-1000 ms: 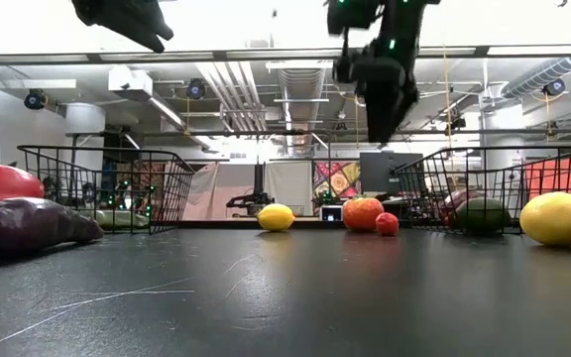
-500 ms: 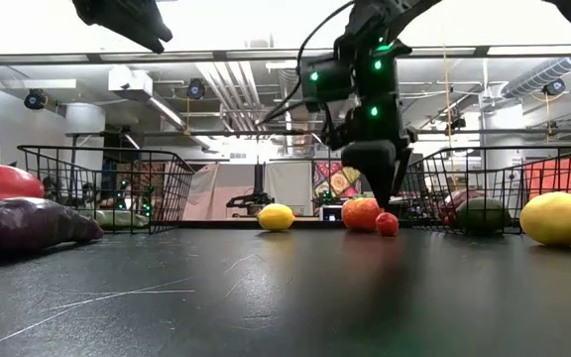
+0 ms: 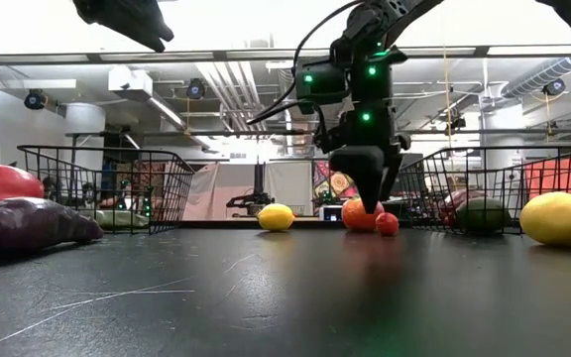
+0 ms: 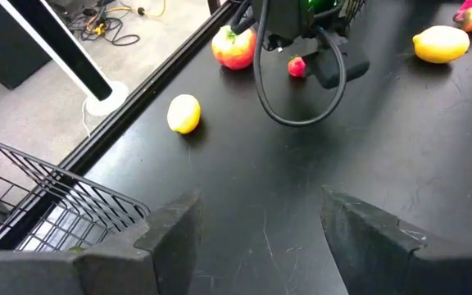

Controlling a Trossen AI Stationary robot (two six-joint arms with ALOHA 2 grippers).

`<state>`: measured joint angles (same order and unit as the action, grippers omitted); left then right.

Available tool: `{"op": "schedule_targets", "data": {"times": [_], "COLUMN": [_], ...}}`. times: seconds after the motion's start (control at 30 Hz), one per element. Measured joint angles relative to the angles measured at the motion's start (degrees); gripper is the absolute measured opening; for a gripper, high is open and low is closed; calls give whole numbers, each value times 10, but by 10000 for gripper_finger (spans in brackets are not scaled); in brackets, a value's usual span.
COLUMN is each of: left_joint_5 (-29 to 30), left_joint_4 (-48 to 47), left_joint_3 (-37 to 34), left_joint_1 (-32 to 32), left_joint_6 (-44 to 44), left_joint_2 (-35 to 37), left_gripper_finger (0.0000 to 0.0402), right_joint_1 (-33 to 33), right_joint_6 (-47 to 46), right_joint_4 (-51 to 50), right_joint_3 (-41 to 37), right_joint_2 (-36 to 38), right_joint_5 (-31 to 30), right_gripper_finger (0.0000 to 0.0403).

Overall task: Sort produce into baskets
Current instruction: Put the red tomato into the right wire basket

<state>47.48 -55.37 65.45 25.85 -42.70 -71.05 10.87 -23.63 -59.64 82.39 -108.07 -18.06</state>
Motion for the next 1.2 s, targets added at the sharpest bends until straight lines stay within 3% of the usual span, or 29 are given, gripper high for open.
{"op": "schedule_targets", "data": {"times": [0.67, 1.2], "left_joint_5": [0, 2], "left_joint_4": [1, 1], "left_joint_3": [0, 0], "left_joint_1": [0, 0], "left_joint_6": [0, 0], "left_joint_2": [0, 0], "left_gripper_finger": [223, 223], "right_joint_1": [0, 0], "right_joint_6": [-5, -4], "right_joint_4": [60, 64], "right_joint_3": [-73, -72], "right_joint_2": [0, 0], "right_joint_5": [0, 0], "right_gripper_finger": [280, 171]}}
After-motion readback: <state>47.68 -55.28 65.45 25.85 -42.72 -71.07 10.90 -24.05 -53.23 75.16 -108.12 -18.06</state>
